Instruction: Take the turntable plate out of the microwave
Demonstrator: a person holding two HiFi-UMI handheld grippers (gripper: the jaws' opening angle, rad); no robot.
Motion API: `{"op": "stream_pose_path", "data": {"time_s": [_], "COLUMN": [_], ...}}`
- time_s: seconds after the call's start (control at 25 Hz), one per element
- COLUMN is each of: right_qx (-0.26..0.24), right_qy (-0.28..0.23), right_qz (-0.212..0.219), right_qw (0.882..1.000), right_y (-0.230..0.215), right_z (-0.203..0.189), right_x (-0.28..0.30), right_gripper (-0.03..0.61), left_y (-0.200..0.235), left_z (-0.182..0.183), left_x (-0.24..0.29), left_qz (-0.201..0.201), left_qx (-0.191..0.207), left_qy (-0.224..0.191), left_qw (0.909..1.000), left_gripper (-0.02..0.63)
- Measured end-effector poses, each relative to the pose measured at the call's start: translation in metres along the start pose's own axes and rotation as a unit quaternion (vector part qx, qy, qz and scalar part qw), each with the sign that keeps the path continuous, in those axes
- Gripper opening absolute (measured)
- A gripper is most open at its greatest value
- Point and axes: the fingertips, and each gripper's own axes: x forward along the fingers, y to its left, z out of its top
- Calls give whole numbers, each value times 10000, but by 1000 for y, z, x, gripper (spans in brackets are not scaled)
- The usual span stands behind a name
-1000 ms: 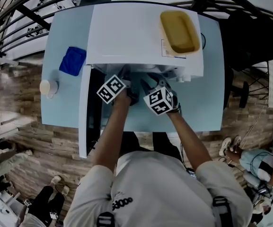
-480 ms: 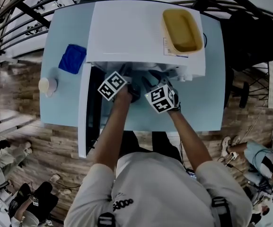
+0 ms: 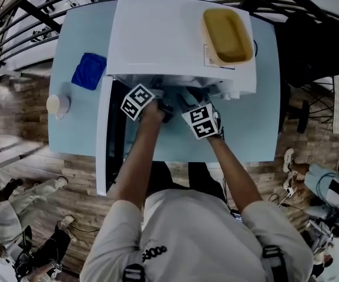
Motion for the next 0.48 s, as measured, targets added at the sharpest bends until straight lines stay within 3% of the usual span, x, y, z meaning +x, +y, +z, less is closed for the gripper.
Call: {"op": "stream_pose_path", "data": {"time_s": [0.12,0.2,0.48], "right_qx": [-57,-66,-352], "right_qy": [32,44,82], "right_qz": [-26,-22,-47], "right_qw": [10000,10000,9993], "right_y": [-1,0,3], "right_z": [-3,-5,-6], "right_x": [-1,-1,-2], "right_gripper": [132,132,143], "left_y": [1,4,11], "left_z": [0,1,-6], "left_x": [6,7,-6], "left_qz": [20,93,39], "left_qx": [-62,-128,-390], "left_qy": [66,39,20], "left_qw": [10000,9999,9992], "left_gripper": [89,32,29]}}
